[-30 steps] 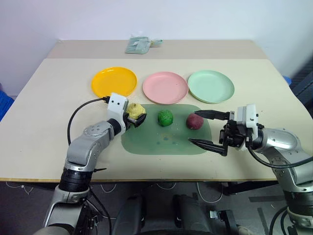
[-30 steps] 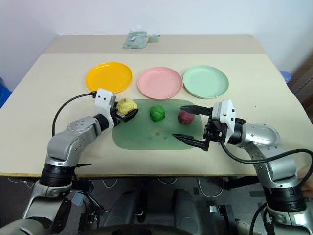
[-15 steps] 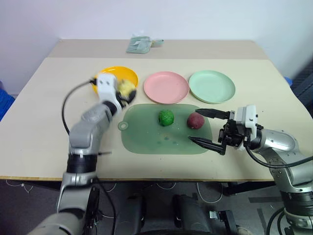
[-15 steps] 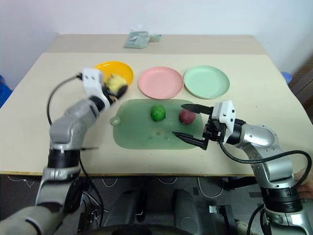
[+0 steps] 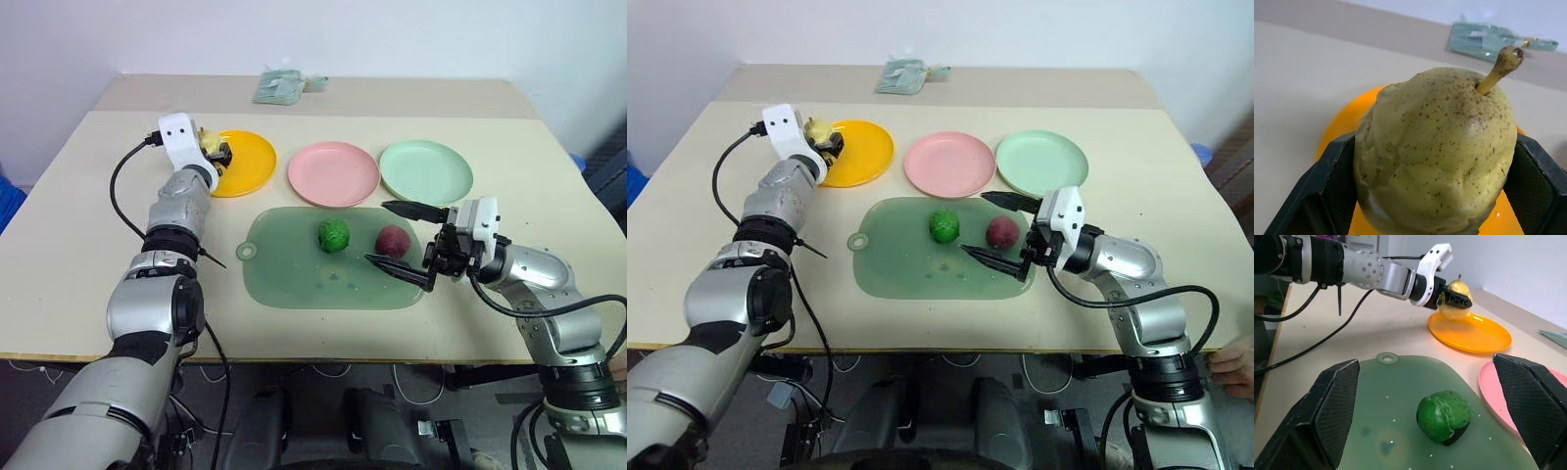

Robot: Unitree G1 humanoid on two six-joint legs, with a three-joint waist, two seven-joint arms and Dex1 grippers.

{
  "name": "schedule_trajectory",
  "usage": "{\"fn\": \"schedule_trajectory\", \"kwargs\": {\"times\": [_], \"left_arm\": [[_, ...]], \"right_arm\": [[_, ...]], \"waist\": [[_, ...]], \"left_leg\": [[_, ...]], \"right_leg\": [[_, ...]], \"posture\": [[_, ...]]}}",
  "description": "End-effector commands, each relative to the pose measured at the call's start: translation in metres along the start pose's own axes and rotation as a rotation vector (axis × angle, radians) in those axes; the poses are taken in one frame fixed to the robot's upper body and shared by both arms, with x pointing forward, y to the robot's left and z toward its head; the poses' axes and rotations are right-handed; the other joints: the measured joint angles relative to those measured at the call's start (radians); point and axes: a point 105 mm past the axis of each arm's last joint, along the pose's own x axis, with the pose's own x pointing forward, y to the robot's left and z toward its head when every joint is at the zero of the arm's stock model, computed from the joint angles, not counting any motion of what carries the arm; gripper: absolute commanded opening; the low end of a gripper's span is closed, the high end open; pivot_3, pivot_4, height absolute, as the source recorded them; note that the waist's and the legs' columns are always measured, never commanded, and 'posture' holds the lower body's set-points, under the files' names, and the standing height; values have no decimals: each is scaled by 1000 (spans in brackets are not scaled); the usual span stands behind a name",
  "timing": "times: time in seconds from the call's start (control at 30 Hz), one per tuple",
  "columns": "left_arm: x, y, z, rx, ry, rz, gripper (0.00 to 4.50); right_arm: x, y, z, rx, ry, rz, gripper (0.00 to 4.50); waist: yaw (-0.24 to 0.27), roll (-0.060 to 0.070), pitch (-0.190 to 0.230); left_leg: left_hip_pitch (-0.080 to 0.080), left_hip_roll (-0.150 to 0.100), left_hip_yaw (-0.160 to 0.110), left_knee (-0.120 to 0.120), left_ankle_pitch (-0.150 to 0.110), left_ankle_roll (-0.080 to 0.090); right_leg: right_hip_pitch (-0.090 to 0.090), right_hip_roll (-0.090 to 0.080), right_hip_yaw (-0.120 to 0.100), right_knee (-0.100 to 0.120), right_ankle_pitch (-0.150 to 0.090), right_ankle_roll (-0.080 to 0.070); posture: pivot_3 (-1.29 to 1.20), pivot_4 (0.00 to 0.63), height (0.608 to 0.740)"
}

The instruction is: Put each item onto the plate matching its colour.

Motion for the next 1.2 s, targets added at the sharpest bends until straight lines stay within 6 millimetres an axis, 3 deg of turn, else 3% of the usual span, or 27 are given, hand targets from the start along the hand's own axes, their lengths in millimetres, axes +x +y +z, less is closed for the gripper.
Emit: {"fn": "schedule_trajectory", "kwargs": {"times": [0.03, 0.3, 0.37, 0.5, 0.6, 0.8, 1.0, 1.2], "left_arm": [[1, -4, 22, 7, -81, -19, 4488], [-12, -12, 24, 14, -161, -148, 4488], [-26, -22, 29, 8, -211, -241, 4488], [-86, -27, 13, 159, -199, -437, 4488], [-121, -27, 14, 216, -296, -526, 4488], [-195, -18, -14, 335, -118, -866, 4488], [-220, -5, -12, 415, -74, -957, 4488], [-241, 16, -21, 539, 7, -994, 4488]], "right_arm": [[11, -3, 13, -49, -39, -12, 4447], [17, -7, 15, -46, -31, -25, 4447], [19, -8, 15, -41, -28, -28, 4447], [30, -14, 8, -22, 13, -40, 4447], [38, -24, -1, 0, 69, -97, 4447], [61, -10, -15, 94, 212, -63, 4447], [76, 6, -7, 201, 282, -2, 4447], [80, 6, -22, 214, 378, -15, 4447]], "waist": [[-1, 0, 0], [-1, 0, 0], [-2, 0, 0], [-17, 0, 0], [-26, 1, 0], [-27, 3, -1], [-25, 4, -1], [-30, 5, -1]], "left_leg": [[0, 0, 0, 0, 0, 0], [0, 0, 0, -1, 0, 0], [0, 0, 0, -1, 0, 0], [0, 0, 1, -2, 0, -1], [0, 1, 1, -4, 0, -2], [0, 2, 1, -6, 0, -3], [-4, 1, 1, -5, 0, -3], [-9, 1, 1, -6, 0, -2]], "right_leg": [[0, 0, 0, 0, 0, 0], [-1, -1, 0, 1, 0, 0], [-1, -1, 0, 1, 0, 0], [-3, -5, 2, 1, 0, -1], [-5, -6, 3, 1, 1, -2], [-6, -8, 4, 0, -3, -13], [-9, -10, 2, 0, -3, -14], [-14, -10, 1, -1, -4, -14]], "posture": [[0, 150, 740], [0, 150, 740], [0, 150, 740], [0, 150, 740], [0, 150, 740], [0, 150, 740], [0, 150, 740], [0, 150, 740]]}}
